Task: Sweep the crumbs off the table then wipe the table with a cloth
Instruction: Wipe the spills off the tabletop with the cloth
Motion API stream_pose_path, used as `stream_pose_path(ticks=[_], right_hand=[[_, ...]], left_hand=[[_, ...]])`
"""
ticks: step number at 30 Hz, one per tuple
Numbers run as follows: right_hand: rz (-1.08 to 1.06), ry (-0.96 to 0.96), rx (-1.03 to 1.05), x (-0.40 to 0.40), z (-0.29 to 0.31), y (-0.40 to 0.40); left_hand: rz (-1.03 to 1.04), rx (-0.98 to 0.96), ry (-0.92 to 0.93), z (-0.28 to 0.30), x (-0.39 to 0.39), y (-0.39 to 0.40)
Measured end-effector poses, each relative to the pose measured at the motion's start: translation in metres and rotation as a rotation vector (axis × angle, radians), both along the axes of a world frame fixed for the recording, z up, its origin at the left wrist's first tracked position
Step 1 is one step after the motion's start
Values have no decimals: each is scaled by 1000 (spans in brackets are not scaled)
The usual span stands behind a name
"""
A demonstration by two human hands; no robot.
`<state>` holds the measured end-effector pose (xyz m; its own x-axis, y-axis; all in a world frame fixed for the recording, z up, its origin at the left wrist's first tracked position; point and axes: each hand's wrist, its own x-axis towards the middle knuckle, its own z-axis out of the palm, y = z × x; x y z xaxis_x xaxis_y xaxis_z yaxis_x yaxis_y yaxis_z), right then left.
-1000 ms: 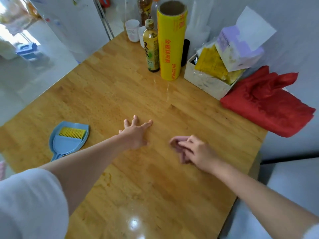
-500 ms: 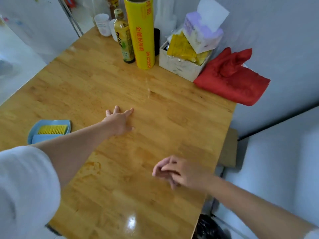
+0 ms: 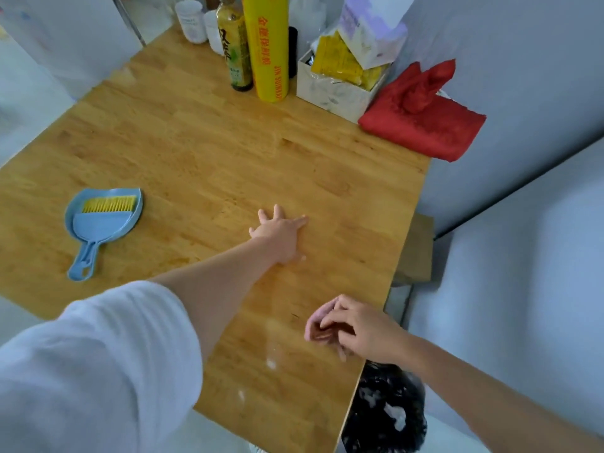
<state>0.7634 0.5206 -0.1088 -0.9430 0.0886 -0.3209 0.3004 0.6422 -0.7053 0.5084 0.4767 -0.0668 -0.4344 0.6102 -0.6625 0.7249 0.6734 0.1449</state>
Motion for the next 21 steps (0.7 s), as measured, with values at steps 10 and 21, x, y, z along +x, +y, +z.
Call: stream_pose_path(ticks=[10,21], right_hand=[[-489,33,77,-47,5,27],[-764,-50,393,-75,2,202]], left_hand=[[-6,7,-3,-5,0,-3],[19,24,-6,-15,-1,-3]])
